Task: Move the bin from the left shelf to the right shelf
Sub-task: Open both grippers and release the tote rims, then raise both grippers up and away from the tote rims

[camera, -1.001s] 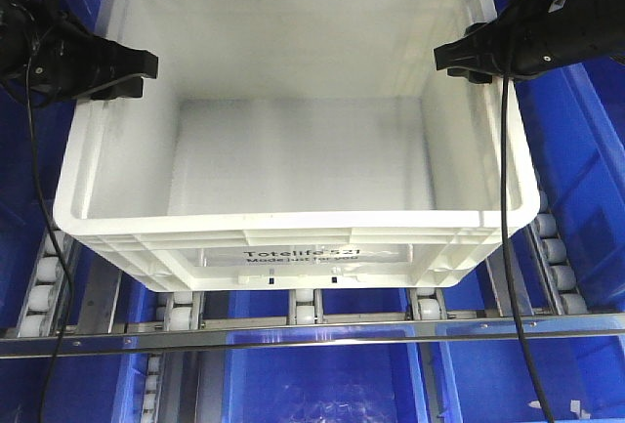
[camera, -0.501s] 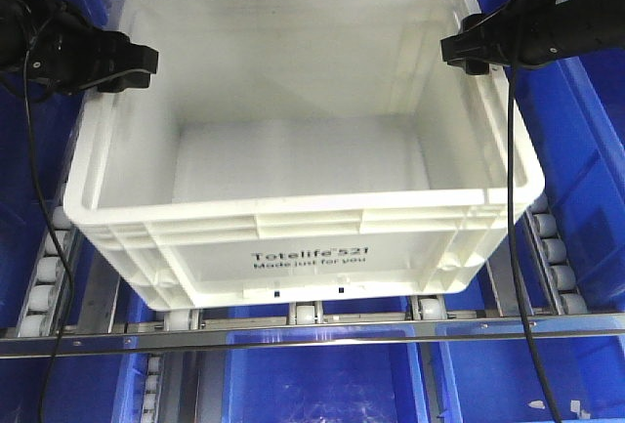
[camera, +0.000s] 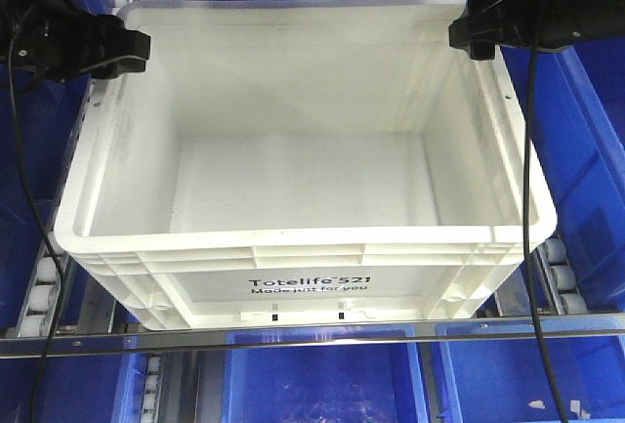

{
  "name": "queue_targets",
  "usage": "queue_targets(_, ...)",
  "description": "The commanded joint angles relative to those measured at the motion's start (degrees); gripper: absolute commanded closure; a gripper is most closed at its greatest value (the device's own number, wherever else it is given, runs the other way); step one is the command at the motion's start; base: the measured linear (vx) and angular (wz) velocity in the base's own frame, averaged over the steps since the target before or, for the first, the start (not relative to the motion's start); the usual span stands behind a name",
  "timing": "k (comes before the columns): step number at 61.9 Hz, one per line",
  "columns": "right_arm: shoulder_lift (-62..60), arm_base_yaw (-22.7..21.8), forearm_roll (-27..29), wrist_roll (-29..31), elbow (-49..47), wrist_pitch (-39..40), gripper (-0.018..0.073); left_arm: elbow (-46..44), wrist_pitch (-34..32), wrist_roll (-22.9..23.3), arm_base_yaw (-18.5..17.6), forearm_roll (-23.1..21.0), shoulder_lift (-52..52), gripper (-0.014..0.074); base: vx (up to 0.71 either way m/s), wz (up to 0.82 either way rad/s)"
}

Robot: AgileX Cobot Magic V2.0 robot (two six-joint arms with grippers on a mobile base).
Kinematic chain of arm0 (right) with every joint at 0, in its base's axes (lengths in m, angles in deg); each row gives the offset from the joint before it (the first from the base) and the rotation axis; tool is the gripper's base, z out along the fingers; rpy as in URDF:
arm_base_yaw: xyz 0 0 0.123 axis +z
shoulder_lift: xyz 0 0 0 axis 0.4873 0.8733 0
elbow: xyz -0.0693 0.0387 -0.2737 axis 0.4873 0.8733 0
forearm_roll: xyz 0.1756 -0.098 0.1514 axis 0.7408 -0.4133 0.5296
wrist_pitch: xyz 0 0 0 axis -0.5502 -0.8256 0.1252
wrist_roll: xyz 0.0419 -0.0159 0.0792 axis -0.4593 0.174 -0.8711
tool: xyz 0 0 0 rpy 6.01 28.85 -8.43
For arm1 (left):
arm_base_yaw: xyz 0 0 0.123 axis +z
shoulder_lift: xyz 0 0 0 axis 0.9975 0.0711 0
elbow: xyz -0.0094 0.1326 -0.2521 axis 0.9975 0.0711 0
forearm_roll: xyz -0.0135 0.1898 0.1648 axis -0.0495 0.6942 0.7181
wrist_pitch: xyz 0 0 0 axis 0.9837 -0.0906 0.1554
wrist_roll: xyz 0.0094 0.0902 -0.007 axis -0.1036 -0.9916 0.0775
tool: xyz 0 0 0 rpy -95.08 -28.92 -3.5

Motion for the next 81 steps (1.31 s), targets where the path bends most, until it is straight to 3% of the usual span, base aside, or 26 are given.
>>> queue_targets(1,-3.0,-0.3,0.1,-0.8,-1.9,2.1,-0.0031,-1.9,-3.3,0.0,-0.3,-0.8,-3.4,0.0207,0.00,0.00)
queue_targets(21,-3.3,-0.3,0.3,-1.1,-1.9,-0.9,-0.0031,-1.9,0.6,0.0,-0.3,-0.8,-4.1,0.0207,0.00,0.00)
queue_targets(37,-5.8,-0.3,0.9,-1.0,0.8,0.1,-0.0031,0.6,-0.2,-0.6,-0.4,-1.1,-5.6,0.0207,0.00,0.00)
queue_targets(50,-12.7,-0.3,0.9,-0.9,10.7,9.7,-0.0031,11.5,-10.9,-0.9,-0.4,-0.9,-13.6,0.0207,0.00,0.00)
queue_targets(60,-18.9,-0.3,0.9,-0.6,18.0,15.1,-0.0031,20.8,-18.0,-3.9,-0.4,-0.9,-21.1,0.0207,0.00,0.00)
queue_targets(61,-23.5,-0.3,0.6,-0.6,23.2,18.9,-0.0031,26.9,-20.8,-4.2,-0.3,-0.4,-26.2,0.0207,0.00,0.00)
queue_targets(72,-32.3,-0.3,0.0,0.4,32.4,25.3,-0.0031,36.7,-24.5,-4.2,-0.3,-0.4,-36.3,0.0207,0.00,0.00)
queue_targets(81,-41.4,-0.3,0.1,1.1,40.5,27.7,-0.0031,43.4,-23.4,-4.2,-0.3,-0.4,-47.4,0.0207,0.00,0.00)
